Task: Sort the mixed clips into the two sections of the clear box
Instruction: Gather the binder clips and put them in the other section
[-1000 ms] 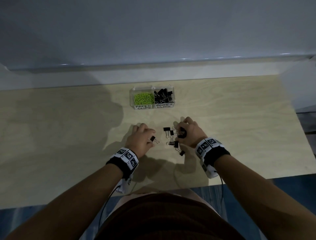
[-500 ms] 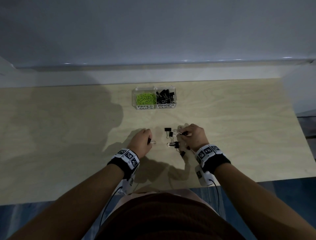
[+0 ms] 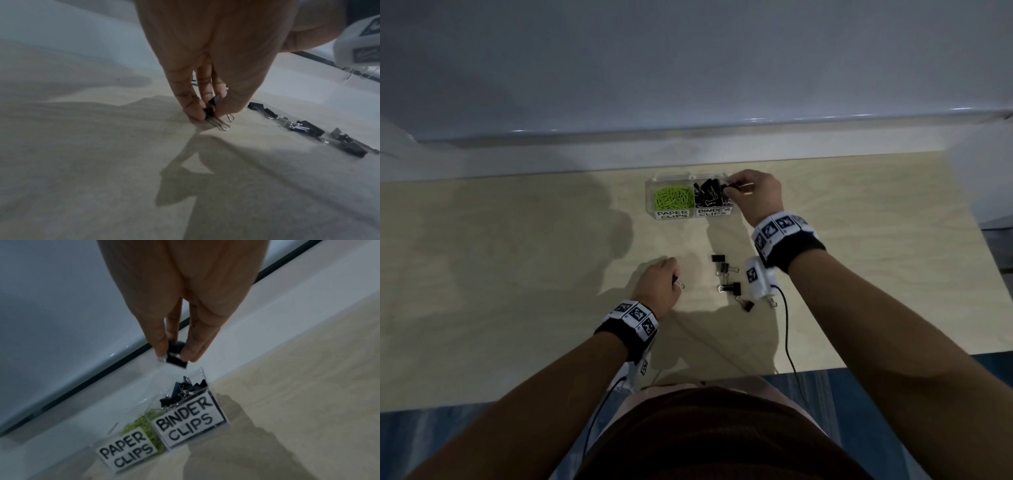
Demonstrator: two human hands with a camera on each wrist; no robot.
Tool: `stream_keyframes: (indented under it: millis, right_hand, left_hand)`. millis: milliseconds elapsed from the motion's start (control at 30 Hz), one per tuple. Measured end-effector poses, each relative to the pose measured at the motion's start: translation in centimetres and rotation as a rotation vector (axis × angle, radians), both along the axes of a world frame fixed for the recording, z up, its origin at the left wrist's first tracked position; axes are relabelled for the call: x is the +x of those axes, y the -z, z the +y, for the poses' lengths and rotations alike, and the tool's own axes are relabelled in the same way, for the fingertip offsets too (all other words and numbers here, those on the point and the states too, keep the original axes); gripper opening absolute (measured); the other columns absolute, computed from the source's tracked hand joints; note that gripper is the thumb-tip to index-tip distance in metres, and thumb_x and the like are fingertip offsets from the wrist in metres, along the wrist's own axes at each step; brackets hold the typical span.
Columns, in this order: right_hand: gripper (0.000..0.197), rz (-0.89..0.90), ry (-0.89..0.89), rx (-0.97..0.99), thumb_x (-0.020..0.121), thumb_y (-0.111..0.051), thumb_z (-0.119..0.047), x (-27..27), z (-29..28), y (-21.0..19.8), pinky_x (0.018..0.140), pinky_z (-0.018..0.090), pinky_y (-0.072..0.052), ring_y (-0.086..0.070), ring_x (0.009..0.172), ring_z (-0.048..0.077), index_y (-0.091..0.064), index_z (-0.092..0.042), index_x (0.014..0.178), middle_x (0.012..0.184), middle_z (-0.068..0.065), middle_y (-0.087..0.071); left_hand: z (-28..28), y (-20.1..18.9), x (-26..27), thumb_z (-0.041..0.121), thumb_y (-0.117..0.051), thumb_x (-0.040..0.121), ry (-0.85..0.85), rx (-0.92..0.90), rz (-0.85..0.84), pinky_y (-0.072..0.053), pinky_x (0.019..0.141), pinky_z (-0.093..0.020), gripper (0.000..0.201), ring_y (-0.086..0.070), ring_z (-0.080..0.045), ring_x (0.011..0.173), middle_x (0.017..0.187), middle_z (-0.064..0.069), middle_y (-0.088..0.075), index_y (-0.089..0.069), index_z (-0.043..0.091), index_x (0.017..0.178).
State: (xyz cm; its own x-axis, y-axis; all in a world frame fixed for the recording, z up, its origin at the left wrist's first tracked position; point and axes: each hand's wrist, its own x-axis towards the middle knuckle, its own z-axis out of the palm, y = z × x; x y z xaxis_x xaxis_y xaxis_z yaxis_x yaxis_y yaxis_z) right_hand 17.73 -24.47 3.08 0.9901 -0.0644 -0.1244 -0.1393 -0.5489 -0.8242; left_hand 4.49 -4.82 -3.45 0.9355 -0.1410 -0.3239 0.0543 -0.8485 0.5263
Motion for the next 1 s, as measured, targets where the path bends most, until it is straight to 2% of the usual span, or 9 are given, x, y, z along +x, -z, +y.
stream_keyframes:
  millis: [100, 267, 367, 467, 567, 700, 800, 900, 1000]
  right_hand:
    - [0.022, 0.032, -0.063, -0.11, 0.079, -0.07, -0.012, 0.3, -0.1, 0.1, 0.072, 0.021, -0.053, -0.064, 0.08, 0.013, -0.069, -0.015, 0.101, 0.096, 0.002, -0.067]
    - [0.031, 0.168, -0.186, -0.298, 0.078, -0.057, 0.005, -3.8, -4.5, 1.5, 0.083, 0.029, -0.055, -0.062, 0.09, 0.016, -0.067, -0.018, 0.097, 0.102, 0.002, -0.065]
    - [0.03, 0.358, -0.348, -0.412, 0.078, -0.06, 0.0, -7.6, -7.0, 1.8, 0.077, 0.022, -0.05, -0.058, 0.089, 0.012, -0.067, -0.023, 0.096, 0.102, -0.002, -0.061]
    - [0.025, 0.361, -0.501, -0.486, 0.075, -0.066, -0.011, -10.9, -7.9, 1.9, 0.072, 0.027, -0.048, -0.056, 0.083, 0.019, -0.064, -0.023, 0.097, 0.096, 0.002, -0.053]
    - [0.027, 0.295, -0.545, -0.511, 0.073, -0.068, -0.016, -13.2, -8.1, 3.6, 0.074, 0.031, -0.05, -0.057, 0.083, 0.03, -0.063, -0.023, 0.098, 0.093, 0.003, -0.047]
    - [0.018, 0.225, -0.479, -0.468, 0.077, -0.06, -0.006, -14.1, -7.9, 5.0, 0.072, 0.038, -0.051, -0.058, 0.08, 0.035, -0.066, -0.011, 0.093, 0.094, 0.013, -0.054]
    - [0.013, 0.164, -0.396, -0.414, 0.074, -0.062, -0.005, -14.0, -8.0, 5.2, 0.066, 0.038, -0.051, -0.058, 0.072, 0.034, -0.067, -0.009, 0.085, 0.086, 0.012, -0.055]
    - [0.014, 0.095, -0.374, -0.359, 0.074, -0.071, -0.017, -14.0, -7.2, 4.8, 0.064, 0.033, -0.05, -0.058, 0.07, 0.027, -0.067, -0.011, 0.086, 0.086, 0.008, -0.057]
    - [0.022, 0.016, -0.493, -0.361, 0.071, -0.069, -0.012, -13.9, -5.1, 4.5, 0.062, 0.035, -0.05, -0.058, 0.075, 0.031, -0.067, -0.01, 0.093, 0.089, 0.011, -0.059]
  left_hand:
    - [0.1, -0.6, 0.7, 0.005, -0.058, 0.076, -0.012, -0.014, -0.014, -0.043, 0.069, -0.033, 0.012, -0.056, -0.028, 0.08, 0.085, -0.008, -0.056, -0.051, 0.01, 0.085]
    - [-1.5, -4.0, 4.7, 0.011, -0.062, 0.08, -0.031, -0.086, -0.153, -0.04, 0.064, -0.024, 0.011, -0.054, -0.018, 0.072, 0.08, -0.001, -0.057, -0.053, 0.012, 0.085]
    - [-3.2, -6.1, 9.1, 0.009, -0.063, 0.081, -0.031, -0.148, -0.244, -0.041, 0.066, -0.018, 0.014, -0.056, -0.015, 0.078, 0.091, -0.002, -0.061, -0.056, 0.01, 0.094]
    - [-4.9, -7.1, 13.2, 0.002, -0.059, 0.079, 0.024, -0.114, -0.292, -0.044, 0.072, -0.026, 0.019, -0.057, -0.02, 0.085, 0.099, -0.008, -0.062, -0.057, 0.007, 0.096]
    - [-6.0, -6.3, 15.2, -0.002, -0.054, 0.076, 0.124, -0.028, -0.273, -0.045, 0.078, -0.034, 0.023, -0.058, -0.029, 0.092, 0.101, -0.014, -0.061, -0.059, 0.005, 0.097]
    - [-6.2, -5.1, 13.9, 0.001, -0.057, 0.08, 0.241, 0.073, -0.286, -0.048, 0.089, -0.041, 0.035, -0.05, -0.03, 0.105, 0.114, -0.013, -0.052, -0.058, 0.009, 0.114]
    - [-6.2, -4.4, 10.6, 0.0, -0.057, 0.081, 0.444, 0.061, -0.349, -0.052, 0.085, -0.036, 0.039, -0.046, -0.022, 0.11, 0.12, -0.007, -0.048, -0.058, 0.014, 0.117]
    - [-5.7, -3.1, 7.6, -0.003, -0.051, 0.081, 0.682, 0.134, -0.244, -0.044, 0.099, -0.033, 0.052, -0.038, -0.019, 0.122, 0.135, 0.001, -0.042, -0.053, 0.024, 0.125]
    - [-5.0, -1.4, 6.3, -0.003, -0.049, 0.08, 0.829, 0.182, -0.141, -0.039, 0.104, -0.036, 0.06, -0.033, -0.022, 0.129, 0.146, 0.004, -0.035, -0.048, 0.029, 0.132]
